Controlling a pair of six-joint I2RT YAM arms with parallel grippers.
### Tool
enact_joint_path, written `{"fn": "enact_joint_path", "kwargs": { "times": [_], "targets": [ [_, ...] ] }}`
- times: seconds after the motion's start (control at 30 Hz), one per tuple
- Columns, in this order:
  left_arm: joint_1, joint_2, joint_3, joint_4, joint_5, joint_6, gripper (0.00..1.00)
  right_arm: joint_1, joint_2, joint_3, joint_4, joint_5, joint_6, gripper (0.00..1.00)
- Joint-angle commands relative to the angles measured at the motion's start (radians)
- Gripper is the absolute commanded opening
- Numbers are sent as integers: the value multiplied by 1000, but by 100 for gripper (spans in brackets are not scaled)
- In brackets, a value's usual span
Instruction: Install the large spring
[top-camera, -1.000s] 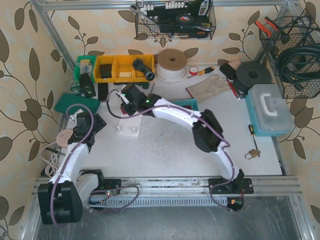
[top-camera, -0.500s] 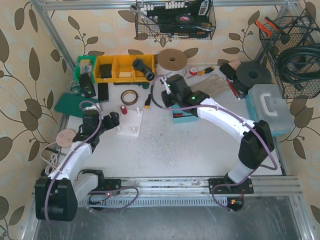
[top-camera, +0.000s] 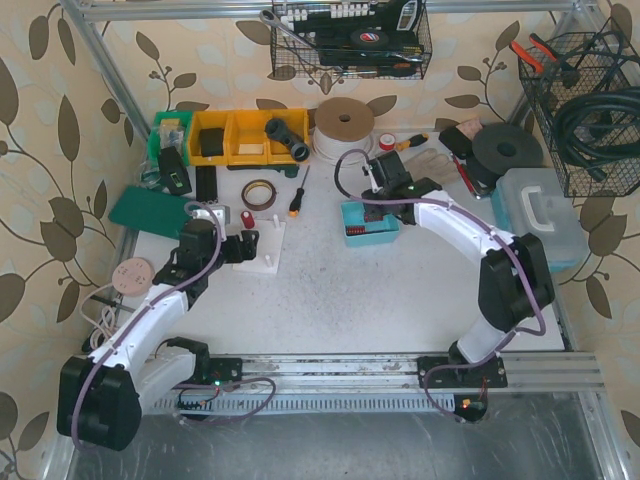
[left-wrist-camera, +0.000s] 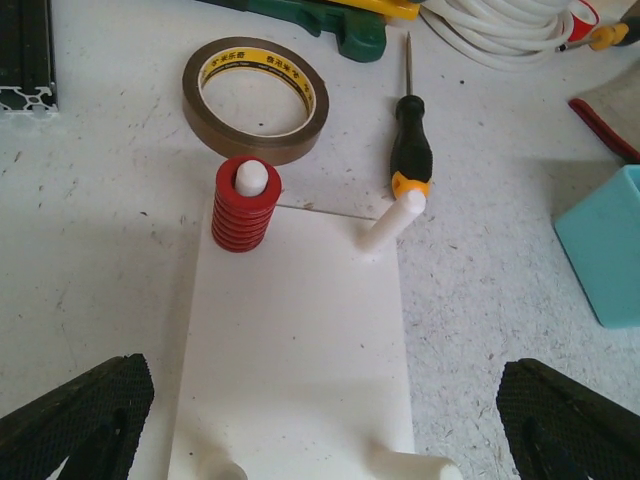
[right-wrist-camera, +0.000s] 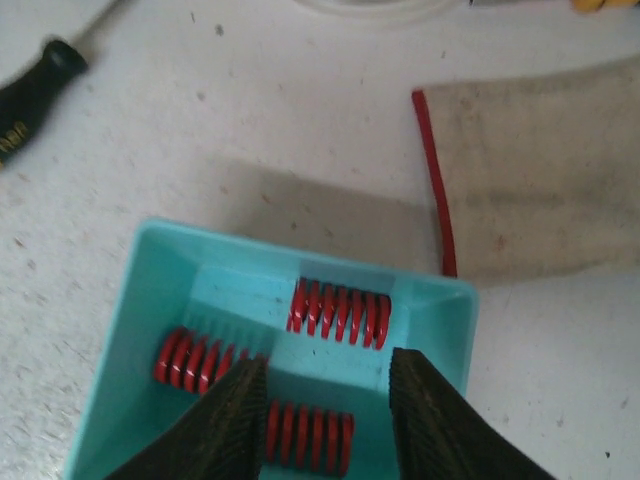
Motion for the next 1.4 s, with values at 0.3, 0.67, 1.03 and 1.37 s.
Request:
{"fn": "enact_joint_path", "kwargs": {
  "times": [0.3, 0.67, 1.03, 1.37],
  "targets": [
    [-20, 14, -43, 101, -89, 17, 97, -46, 164, 108, -215, -122, -63, 45],
    [-31, -34, -45, 82, -108, 13, 97, -32, 225, 122, -46, -14, 56, 59],
    [-38, -76, -46, 57, -125, 14, 97, -9, 325, 137, -6, 99, 102, 65],
    [-41, -115, -52, 43, -142, 18, 97, -3, 398, 140, 10, 70, 151, 67]
  ]
}}
